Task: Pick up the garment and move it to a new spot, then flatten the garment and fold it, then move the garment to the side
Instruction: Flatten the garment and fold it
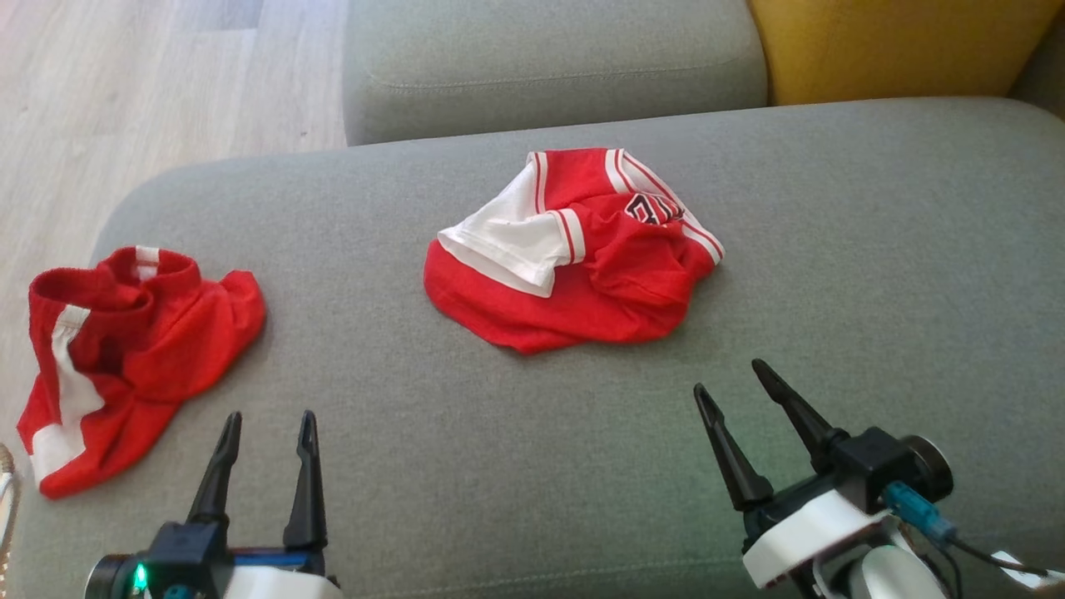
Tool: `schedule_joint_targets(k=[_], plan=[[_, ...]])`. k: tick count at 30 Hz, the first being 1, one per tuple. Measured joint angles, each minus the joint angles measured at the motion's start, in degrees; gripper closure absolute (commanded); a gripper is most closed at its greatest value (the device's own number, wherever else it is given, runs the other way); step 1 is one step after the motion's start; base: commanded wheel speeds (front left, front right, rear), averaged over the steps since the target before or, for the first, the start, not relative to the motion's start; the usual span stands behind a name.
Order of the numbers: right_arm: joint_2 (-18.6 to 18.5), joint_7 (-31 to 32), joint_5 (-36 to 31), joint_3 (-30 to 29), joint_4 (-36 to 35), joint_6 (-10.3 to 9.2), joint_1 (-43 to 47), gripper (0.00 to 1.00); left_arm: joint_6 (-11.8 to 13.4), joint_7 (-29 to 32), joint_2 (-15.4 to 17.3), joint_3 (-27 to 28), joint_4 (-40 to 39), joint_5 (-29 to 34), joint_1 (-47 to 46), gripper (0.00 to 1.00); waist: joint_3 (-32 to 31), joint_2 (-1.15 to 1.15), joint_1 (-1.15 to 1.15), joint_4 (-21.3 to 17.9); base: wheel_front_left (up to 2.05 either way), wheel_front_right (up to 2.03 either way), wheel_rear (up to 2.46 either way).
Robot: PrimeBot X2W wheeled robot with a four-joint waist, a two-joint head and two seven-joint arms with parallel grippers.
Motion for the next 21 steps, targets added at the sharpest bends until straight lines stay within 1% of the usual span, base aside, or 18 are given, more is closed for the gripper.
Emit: schedule_joint_targets(k=[1, 15, 18, 21], plan=[[0.0, 0.0, 0.01, 0.11, 0.07, 0.0, 0.03, 0.0, 0.4, 0.0, 0.0, 0.09, 0.22, -0.02, 0.0, 0.0, -0.12, 0.0, 0.0, 0.05, 0.0, 0.0, 0.0], [0.0, 0.0, 0.0, 0.68, 0.21, 0.0, 1.18, 0.0, 0.38, 0.0, 0.01, 0.38, 1.92, -0.63, -0.02, 0.0, 0.27, 0.0, 0.0, -0.03, 0.0, 0.0, 0.0], [0.0, 0.0, 0.0, 0.98, 0.15, 0.0, 1.14, 0.0, -0.18, 0.0, 0.01, 0.68, 3.09, -0.93, -0.31, 0.0, 0.93, 0.0, 0.0, -0.31, 0.0, 0.0, 0.0], [0.0, 0.0, -0.29, 1.42, -0.01, 0.0, 1.03, 0.0, -1.37, 0.01, 0.1, 0.71, 5.05, -0.92, -2.78, 0.0, 2.03, 0.0, 0.0, -0.78, 0.0, 0.0, 0.0]])
